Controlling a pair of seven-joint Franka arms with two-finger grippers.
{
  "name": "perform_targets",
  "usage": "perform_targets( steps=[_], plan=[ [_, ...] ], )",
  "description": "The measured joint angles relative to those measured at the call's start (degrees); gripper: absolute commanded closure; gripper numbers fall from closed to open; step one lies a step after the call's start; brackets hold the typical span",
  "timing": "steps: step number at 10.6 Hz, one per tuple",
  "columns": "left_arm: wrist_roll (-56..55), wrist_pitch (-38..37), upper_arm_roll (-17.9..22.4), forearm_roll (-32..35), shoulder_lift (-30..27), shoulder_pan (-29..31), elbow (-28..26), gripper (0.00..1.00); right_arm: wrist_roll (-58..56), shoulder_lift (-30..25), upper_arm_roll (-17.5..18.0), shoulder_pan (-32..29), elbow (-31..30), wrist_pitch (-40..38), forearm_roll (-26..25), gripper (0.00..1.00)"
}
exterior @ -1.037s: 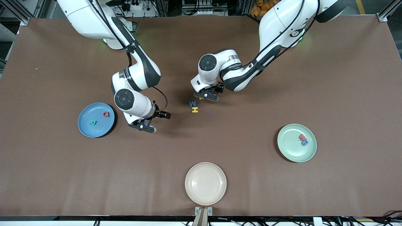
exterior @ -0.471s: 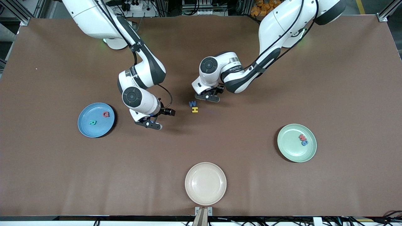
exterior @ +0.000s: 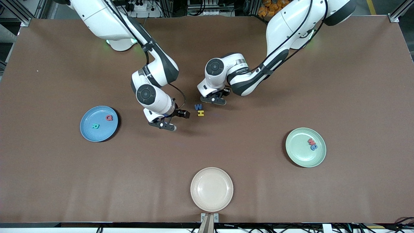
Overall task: Sort uppercase to blue plate, lowercase to green plate
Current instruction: 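Grasp the blue E with the left gripper while the right gripper returns, then carry the blue E with the left gripper onto the green plate and release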
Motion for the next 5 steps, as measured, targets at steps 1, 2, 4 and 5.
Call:
perform_targets(
  steps=[1,2,4,5],
  plan=[
    [-0.10,-0.01,0.01,0.00,-0.04,0.06,0.08,1.00,1.16,0.47,0.08,1.28,-0.02,0.94,-0.79,0.09],
    [-0.27,0.00,0.11,0.00,-0.07,0.38,0.19,1.00,3.63,0.86,0.10,2.37,-0.05,1.44,-3.56,0.10],
    [-0.81,-0.48,0.37,0.04,-0.74,1.75,1.06,1.00,11.49,1.53,0.17,3.72,-0.11,2.09,-10.85,0.10],
    [-0.83,-1.50,0.42,0.07,-2.12,3.76,1.61,1.00,13.70,1.85,0.23,4.12,-0.09,2.33,-12.42,0.11]
  ],
)
